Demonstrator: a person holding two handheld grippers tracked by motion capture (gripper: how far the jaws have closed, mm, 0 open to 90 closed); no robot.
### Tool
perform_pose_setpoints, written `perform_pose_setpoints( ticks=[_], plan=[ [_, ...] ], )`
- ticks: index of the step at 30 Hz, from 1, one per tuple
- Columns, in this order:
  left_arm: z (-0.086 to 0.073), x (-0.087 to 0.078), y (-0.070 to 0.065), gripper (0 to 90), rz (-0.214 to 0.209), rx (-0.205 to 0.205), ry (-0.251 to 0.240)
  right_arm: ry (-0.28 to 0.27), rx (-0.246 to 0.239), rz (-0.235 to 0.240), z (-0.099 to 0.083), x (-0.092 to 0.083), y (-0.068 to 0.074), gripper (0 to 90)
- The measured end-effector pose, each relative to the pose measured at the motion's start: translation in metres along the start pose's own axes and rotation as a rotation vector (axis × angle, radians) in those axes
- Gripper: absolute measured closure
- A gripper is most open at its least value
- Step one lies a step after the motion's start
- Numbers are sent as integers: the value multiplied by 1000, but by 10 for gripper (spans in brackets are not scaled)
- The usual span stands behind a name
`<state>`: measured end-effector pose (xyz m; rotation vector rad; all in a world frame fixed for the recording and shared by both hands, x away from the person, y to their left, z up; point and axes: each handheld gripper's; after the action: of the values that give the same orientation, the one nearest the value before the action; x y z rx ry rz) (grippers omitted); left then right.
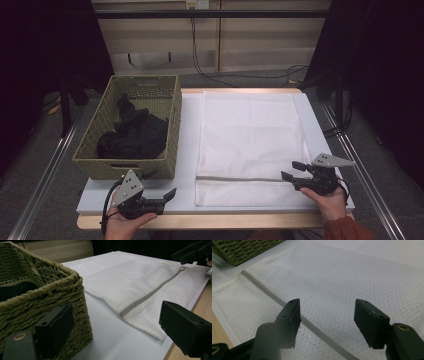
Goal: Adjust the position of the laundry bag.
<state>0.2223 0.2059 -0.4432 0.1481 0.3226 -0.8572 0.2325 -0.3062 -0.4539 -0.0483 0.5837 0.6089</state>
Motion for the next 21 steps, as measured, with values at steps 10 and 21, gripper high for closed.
perform_pose_setpoints(
  ticks=[10, 21],
  plan=[
    [-1, 3, 0, 131, -10, -4, 11, 33, -21, 41, 10, 18, 4, 429],
    [1, 22, -10, 264, -102, 53, 36, 40, -26, 13, 21, 31, -10, 503]
  ],
)
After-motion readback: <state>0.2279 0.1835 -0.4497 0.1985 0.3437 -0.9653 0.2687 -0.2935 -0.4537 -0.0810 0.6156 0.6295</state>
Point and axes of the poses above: each handheld gripper's, and its own axes: x roughly forward along the jaws, z roughly out of its top, y roughly to its left, and after that the axes turned 1 degree about -x, right-handed
